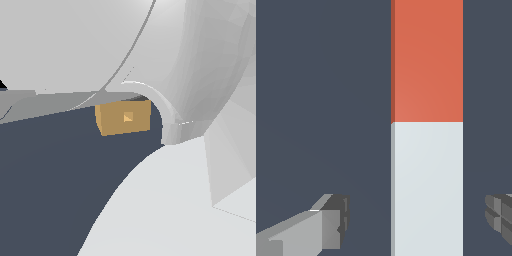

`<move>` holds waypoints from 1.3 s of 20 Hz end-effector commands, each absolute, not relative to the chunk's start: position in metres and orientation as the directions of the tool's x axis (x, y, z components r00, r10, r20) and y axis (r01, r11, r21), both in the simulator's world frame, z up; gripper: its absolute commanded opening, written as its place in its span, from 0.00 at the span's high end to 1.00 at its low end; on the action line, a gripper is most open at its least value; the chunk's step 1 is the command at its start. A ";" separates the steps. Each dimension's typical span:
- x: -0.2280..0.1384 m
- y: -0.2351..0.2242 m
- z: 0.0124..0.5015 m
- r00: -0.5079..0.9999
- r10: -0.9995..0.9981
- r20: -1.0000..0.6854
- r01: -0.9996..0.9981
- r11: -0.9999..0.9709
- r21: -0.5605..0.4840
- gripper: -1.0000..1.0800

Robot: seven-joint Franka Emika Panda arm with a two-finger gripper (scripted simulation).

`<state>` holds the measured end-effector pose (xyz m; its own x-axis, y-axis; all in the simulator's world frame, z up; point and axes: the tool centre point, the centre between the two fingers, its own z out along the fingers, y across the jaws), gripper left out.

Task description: Insert the peg into the horizontal hole in a box.

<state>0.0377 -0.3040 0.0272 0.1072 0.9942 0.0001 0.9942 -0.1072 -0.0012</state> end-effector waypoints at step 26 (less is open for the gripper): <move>0.050 -0.260 0.023 0.052 0.999 0.000 0.999 -0.052 0.000 1.00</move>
<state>0.0453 -0.2741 0.0192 0.0699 0.9976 0.0002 0.9975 -0.0699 -0.0040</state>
